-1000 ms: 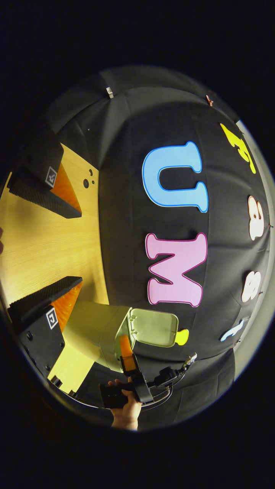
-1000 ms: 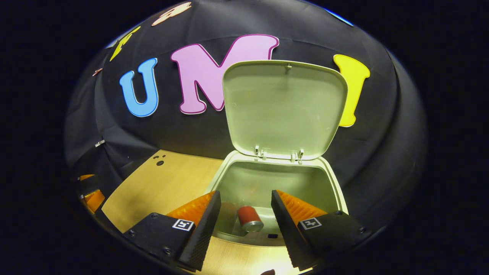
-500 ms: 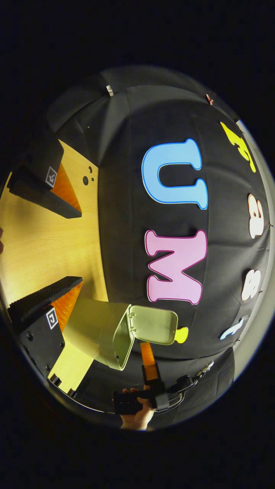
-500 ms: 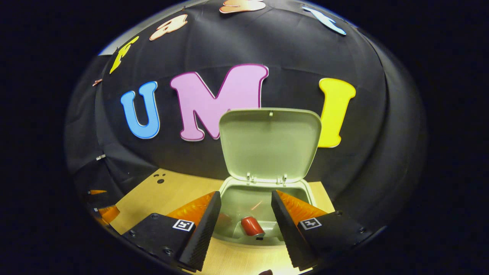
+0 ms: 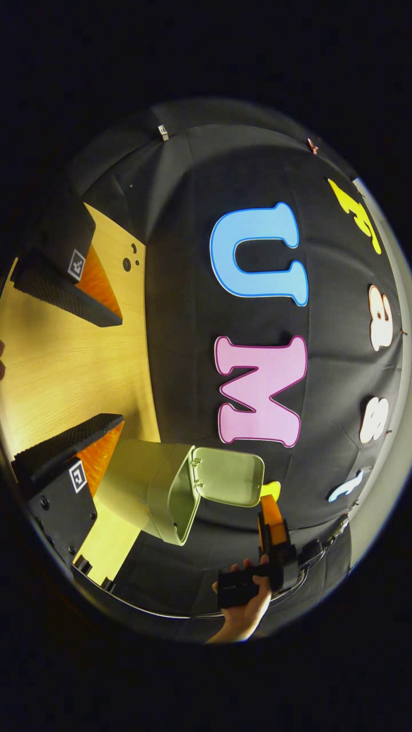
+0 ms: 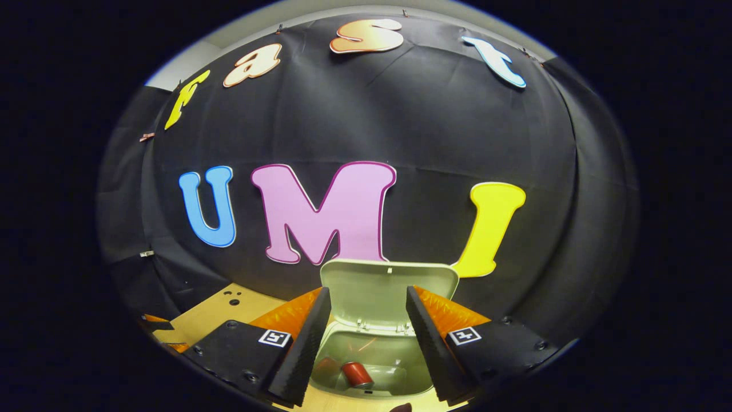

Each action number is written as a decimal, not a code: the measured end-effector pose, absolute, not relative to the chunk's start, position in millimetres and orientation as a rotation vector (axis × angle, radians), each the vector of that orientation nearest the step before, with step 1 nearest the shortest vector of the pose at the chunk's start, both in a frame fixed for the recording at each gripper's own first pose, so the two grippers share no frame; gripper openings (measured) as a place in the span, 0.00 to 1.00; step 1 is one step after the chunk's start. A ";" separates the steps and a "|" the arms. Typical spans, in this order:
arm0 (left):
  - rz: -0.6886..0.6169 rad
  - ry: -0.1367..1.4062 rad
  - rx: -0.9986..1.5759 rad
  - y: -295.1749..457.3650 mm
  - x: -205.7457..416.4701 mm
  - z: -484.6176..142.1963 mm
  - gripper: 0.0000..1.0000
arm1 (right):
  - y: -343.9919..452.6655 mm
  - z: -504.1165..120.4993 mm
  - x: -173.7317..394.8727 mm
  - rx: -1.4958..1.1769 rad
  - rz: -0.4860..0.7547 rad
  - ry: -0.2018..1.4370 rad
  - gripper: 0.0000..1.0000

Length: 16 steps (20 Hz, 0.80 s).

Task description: Press the lid of the desktop garbage bin to open it, pick up the crumpled paper on the desktop and throw it into the bin, then pick up the pop can on the desktop and drop it into the bin, and finally close the garbage bin lid.

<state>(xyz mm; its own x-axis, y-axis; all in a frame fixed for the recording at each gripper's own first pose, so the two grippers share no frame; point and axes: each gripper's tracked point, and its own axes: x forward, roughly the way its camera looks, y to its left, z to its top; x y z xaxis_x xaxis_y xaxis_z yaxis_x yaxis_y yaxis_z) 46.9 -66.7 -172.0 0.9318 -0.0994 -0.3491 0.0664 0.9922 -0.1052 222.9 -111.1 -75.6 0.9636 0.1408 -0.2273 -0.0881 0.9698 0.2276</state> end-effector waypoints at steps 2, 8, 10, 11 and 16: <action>-0.082 0.360 -0.091 -65.9 44.8 -170.9 0.98 | -117.6 -67.2 237.9 0.191 0.098 0.228 0.87; -0.063 0.359 -0.094 -64.6 38.0 -168.8 0.98 | -125.5 -63.6 279.2 0.178 0.052 0.227 0.98; -0.059 0.361 -0.091 -63.7 34.8 -169.3 0.98 | -126.9 -73.8 294.2 0.162 0.038 0.245 0.98; -0.056 0.362 -0.089 -62.6 33.1 -168.8 0.98 | -127.4 -77.9 301.4 0.157 0.032 0.256 0.98; -0.036 0.368 -0.089 -55.5 28.1 -170.1 0.98 | -124.3 -94.4 321.5 0.195 0.022 0.304 0.98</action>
<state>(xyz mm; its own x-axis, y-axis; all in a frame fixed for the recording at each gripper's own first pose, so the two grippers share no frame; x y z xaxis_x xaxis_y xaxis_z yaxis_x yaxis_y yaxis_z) 28.1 -55.5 -170.1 0.9323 -0.0518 -0.3579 0.0194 0.9954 -0.0934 321.5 -124.3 -94.4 0.9542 0.0508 -0.2950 0.0079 0.9809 0.1945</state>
